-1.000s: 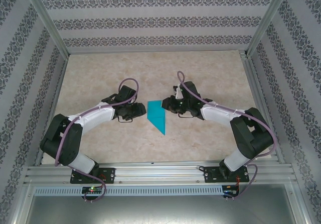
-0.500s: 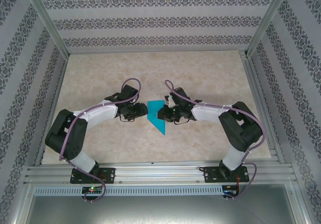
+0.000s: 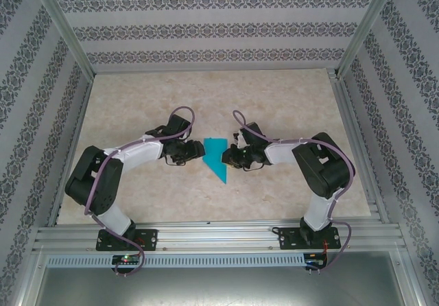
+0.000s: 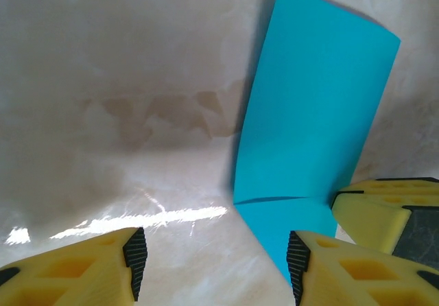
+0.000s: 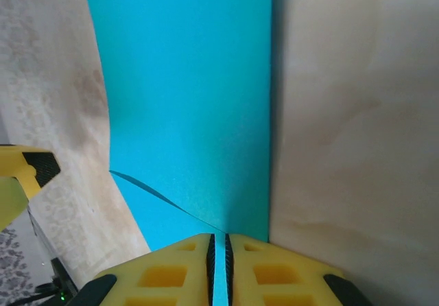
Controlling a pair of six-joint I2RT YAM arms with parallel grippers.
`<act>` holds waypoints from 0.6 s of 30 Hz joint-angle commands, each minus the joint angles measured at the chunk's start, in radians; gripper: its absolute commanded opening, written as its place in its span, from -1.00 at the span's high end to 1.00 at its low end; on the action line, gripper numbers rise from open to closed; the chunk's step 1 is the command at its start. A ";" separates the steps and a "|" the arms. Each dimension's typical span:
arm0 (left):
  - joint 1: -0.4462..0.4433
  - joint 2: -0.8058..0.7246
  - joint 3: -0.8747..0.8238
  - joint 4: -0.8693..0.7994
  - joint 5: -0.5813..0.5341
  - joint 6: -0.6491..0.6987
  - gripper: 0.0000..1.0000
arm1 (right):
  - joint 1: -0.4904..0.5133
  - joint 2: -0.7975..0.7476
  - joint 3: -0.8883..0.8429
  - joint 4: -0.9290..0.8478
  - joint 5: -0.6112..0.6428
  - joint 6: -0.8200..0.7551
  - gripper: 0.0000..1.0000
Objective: Fold a paper plane with a square sheet of paper (pick it up from the middle)
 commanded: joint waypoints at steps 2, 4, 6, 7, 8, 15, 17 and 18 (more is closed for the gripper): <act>0.030 0.036 0.037 0.039 0.081 0.023 -0.21 | -0.015 0.068 -0.047 0.087 -0.032 0.026 0.69; 0.039 0.056 0.048 0.048 0.110 0.016 -0.22 | -0.019 0.084 -0.055 0.103 -0.045 0.028 0.69; 0.047 0.077 0.057 0.071 0.144 0.000 -0.22 | -0.025 0.098 -0.064 0.124 -0.058 0.030 0.70; 0.050 0.086 0.059 0.084 0.160 -0.009 -0.22 | -0.028 0.104 -0.066 0.129 -0.063 0.030 0.69; 0.051 0.097 0.062 0.095 0.175 -0.018 -0.22 | -0.032 0.110 -0.068 0.133 -0.065 0.028 0.69; 0.053 0.165 0.080 0.149 0.227 -0.061 -0.18 | -0.043 0.138 -0.069 0.136 -0.075 0.019 0.69; 0.053 0.177 0.085 0.156 0.234 -0.069 -0.18 | -0.044 0.144 -0.070 0.135 -0.076 0.018 0.69; 0.053 0.182 0.085 0.162 0.239 -0.072 -0.18 | -0.044 0.145 -0.072 0.135 -0.076 0.016 0.69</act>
